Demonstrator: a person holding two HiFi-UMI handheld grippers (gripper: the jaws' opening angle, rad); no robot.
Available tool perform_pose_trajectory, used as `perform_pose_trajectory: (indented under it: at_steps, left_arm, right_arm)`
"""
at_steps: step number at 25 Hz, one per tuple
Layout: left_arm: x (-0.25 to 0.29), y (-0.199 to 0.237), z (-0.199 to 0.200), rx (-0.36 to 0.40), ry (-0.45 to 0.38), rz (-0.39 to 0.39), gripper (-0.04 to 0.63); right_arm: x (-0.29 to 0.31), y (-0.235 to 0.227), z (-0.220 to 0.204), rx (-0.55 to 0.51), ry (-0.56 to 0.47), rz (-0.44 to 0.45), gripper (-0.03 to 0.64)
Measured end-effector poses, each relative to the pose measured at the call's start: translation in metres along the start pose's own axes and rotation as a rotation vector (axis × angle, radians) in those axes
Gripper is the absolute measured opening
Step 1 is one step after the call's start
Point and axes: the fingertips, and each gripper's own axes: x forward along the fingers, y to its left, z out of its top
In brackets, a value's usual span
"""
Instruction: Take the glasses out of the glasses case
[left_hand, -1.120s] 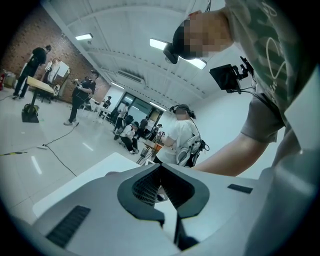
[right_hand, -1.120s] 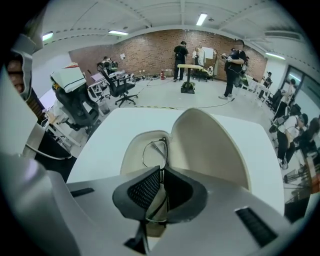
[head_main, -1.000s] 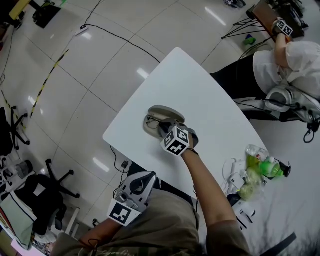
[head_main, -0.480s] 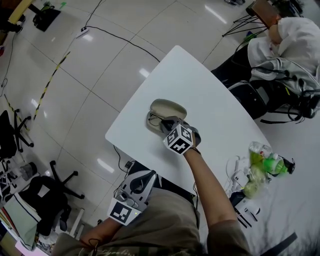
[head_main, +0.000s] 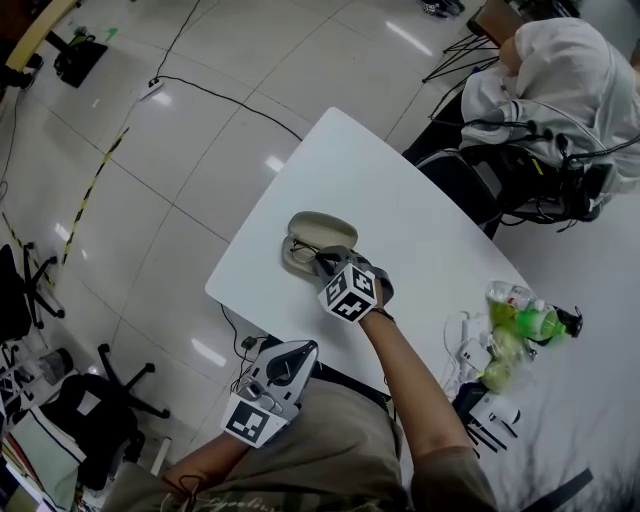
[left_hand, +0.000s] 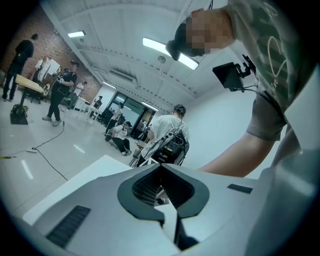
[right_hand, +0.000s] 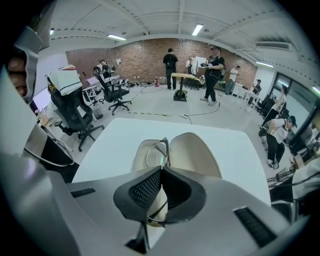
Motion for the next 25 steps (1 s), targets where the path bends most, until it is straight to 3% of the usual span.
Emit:
perform_pose_trajectory:
  at_steps: [11,15,25]
  left_arm:
    - [0.002,0.004,0.014,0.013,0.009,-0.019,0.008]
    - [0.006,-0.011,0.002,0.032,0.015,-0.02,0.008]
    - [0.012,-0.029,-0.004,0.064,0.037,-0.012,0.008]
  right_arm:
    - [-0.008,-0.004,0.018,0.0,-0.029,-0.007,0.019]
    - [-0.015,0.001,0.003,0.032,-0.064,0.0,0.018]
    - [-0.026,0.0,-0.011,-0.002,-0.059,-0.02,0.018]
